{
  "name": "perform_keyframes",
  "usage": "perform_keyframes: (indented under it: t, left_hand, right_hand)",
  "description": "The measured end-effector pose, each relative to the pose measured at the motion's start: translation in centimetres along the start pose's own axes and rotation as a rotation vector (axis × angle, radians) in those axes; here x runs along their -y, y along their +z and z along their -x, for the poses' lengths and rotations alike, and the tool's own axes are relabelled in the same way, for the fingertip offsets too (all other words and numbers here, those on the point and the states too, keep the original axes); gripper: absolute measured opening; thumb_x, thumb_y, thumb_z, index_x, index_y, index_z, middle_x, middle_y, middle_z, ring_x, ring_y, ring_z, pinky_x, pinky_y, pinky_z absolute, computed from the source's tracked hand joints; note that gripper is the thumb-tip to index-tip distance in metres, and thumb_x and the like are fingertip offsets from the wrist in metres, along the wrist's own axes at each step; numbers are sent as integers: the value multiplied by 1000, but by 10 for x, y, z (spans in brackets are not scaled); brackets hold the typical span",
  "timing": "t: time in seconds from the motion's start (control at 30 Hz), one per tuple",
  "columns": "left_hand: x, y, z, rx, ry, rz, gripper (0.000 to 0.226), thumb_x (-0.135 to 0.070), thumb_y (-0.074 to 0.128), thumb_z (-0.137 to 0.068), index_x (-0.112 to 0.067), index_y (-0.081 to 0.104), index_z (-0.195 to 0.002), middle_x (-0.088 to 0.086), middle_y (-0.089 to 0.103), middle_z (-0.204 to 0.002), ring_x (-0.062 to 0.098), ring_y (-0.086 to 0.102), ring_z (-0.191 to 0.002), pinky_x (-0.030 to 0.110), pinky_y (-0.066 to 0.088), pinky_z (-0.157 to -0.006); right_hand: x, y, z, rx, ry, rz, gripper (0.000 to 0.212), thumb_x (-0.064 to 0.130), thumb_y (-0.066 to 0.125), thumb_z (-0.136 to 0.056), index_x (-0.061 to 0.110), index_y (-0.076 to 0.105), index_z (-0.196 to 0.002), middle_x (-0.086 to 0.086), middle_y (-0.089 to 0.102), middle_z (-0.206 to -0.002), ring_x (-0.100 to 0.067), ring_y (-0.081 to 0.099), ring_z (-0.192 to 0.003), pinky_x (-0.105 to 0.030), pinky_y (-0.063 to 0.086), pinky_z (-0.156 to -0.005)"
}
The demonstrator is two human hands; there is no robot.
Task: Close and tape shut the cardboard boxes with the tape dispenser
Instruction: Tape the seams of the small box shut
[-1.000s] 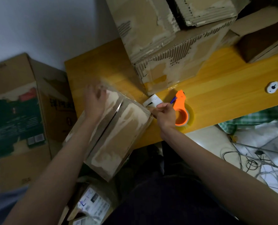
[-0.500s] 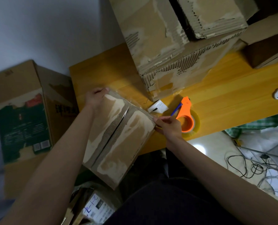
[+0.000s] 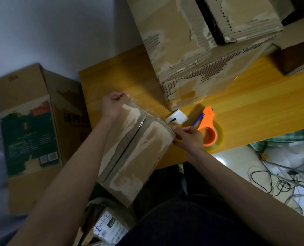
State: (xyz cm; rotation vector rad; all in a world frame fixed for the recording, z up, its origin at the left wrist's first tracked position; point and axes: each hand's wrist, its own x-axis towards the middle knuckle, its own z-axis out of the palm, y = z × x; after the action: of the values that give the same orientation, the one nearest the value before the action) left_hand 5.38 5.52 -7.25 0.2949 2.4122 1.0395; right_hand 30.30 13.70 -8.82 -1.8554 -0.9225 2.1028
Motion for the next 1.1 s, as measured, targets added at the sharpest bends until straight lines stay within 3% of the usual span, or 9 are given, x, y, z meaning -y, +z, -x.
perform_keyframes:
  t: [0.13, 0.3, 0.43, 0.6, 0.73, 0.8, 0.9, 1.0, 1.1]
  left_hand:
    - [-1, 8, -9, -57, -93, 104, 4, -4, 72, -88, -6, 70, -85, 7, 71, -83, 4, 64, -72, 13, 48, -70]
    - [-4, 19, -23, -114, -186, 30, 36, -5, 68, -87, -20, 49, -61, -5, 49, -66, 13, 48, -72, 10, 37, -53]
    - [-8, 25, -31, -120, -210, -29, 33, -5, 66, -87, -22, 48, -65, -2, 55, -75, 16, 53, -81, 17, 41, -69]
    - [-11, 13, -25, 26, -72, -8, 25, 1, 63, -92, -21, 62, -80, -5, 63, -90, 6, 58, -87, 17, 50, -85]
    - [0, -21, -9, 269, 123, -60, 21, -11, 71, -93, -11, 71, -113, -15, 63, -110, -18, 59, -91, 5, 44, -77]
    - [3, -28, -6, 390, 181, -158, 24, -8, 68, -94, -7, 69, -118, -11, 62, -115, -23, 56, -89, 1, 42, -76]
    - [8, -28, -11, 465, 234, -248, 26, -9, 64, -97, -1, 64, -123, 9, 60, -125, -10, 59, -91, 5, 45, -75]
    - [10, -25, -19, 505, 299, -334, 19, -12, 63, -99, -6, 65, -117, 15, 59, -129, 17, 56, -109, 29, 46, -94]
    - [15, -24, -26, 432, 511, -599, 22, -22, 64, -98, -13, 73, -116, 13, 49, -148, 31, 39, -139, 44, 28, -115]
  right_hand:
    - [5, 5, -3, -16, 77, -18, 22, 10, 77, -87, 9, 58, -75, -16, 70, -98, -30, 69, -99, -36, 62, -62]
    - [9, 4, -10, -17, 177, -48, 10, 6, 74, -88, 6, 67, -81, -16, 72, -105, -29, 69, -100, -40, 62, -67]
    - [11, 9, -11, -36, 151, 9, 8, 6, 70, -90, 4, 63, -87, -15, 67, -101, -28, 66, -96, -45, 63, -72]
    - [4, 10, -8, -48, -146, 231, 21, -1, 58, -90, 17, 53, -101, -4, 53, -91, -18, 55, -74, -55, 59, -74]
    - [-7, 0, -12, 67, -670, 645, 15, 13, 62, -93, 23, 72, -100, -3, 60, -104, -8, 57, -86, -18, 47, -74]
    - [-12, -3, -11, 114, -780, 768, 17, 30, 68, -94, 20, 74, -106, 2, 63, -107, -14, 55, -96, -25, 41, -78]
    - [-12, -3, -11, 101, -783, 750, 18, 32, 75, -88, 19, 75, -102, 5, 68, -99, -20, 60, -97, -32, 45, -81]
    - [-6, -4, -16, 58, -705, 600, 9, 27, 82, -82, 23, 74, -81, 11, 68, -81, -15, 65, -83, -41, 54, -76]
    - [-1, -4, -16, 89, -661, 575, 18, 24, 84, -80, 28, 68, -71, 20, 63, -74, -2, 61, -76, -30, 49, -70]
